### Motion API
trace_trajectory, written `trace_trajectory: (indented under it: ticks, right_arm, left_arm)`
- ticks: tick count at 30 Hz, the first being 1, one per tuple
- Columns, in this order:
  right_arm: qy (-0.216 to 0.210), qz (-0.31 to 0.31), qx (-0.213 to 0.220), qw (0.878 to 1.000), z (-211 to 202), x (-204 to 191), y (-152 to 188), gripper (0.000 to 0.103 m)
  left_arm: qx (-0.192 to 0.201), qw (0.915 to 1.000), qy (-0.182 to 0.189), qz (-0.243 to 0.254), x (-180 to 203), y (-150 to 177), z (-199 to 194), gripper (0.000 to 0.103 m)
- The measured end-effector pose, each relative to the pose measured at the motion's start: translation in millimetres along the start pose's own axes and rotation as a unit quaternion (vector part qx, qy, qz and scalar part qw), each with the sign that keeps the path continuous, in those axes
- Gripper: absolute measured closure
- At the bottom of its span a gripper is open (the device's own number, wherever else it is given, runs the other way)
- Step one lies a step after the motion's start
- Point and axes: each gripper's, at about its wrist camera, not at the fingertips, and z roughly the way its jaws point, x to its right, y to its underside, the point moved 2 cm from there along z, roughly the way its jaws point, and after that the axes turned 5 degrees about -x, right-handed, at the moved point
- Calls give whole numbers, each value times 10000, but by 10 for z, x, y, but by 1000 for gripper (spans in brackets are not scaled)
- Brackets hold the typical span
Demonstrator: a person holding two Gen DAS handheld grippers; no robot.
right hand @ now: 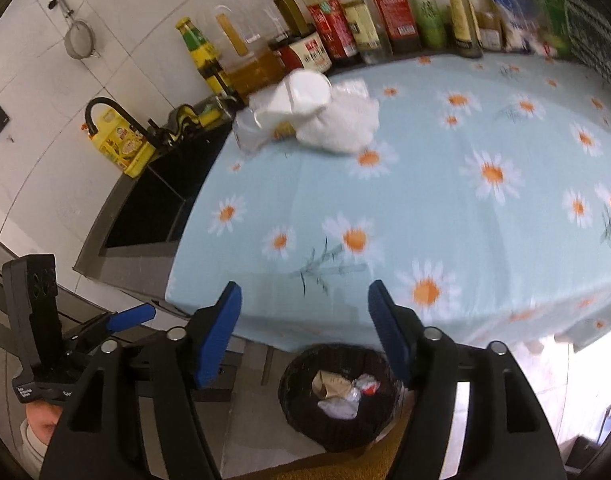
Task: Collect trash
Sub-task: 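Move both tools back up toward the remaining trash on the tablecloth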
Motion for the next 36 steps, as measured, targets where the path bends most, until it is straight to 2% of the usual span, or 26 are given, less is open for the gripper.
trace_trajectory:
  ticks: [7,11,24,36]
  right_arm:
    - [-175,-391,47,9991,57,-7,-504,34]
    - [-255,-527,123,9982,95,26,-767,23]
    - [-563,-1122,-74,9921,497,127,-1583,22]
    - [-806,-1470,-567,9842,1005,132,-2021,22]
  left_arm:
    - [228,9994,-140,-204,43,-305,-24,7]
    - [335,9987,-259,-296,56,-467,-11,7]
    - [479,9932,-676,-823,30,-817,68,7]
    - [359,9882,-818,-1245,37,-1008,247,7]
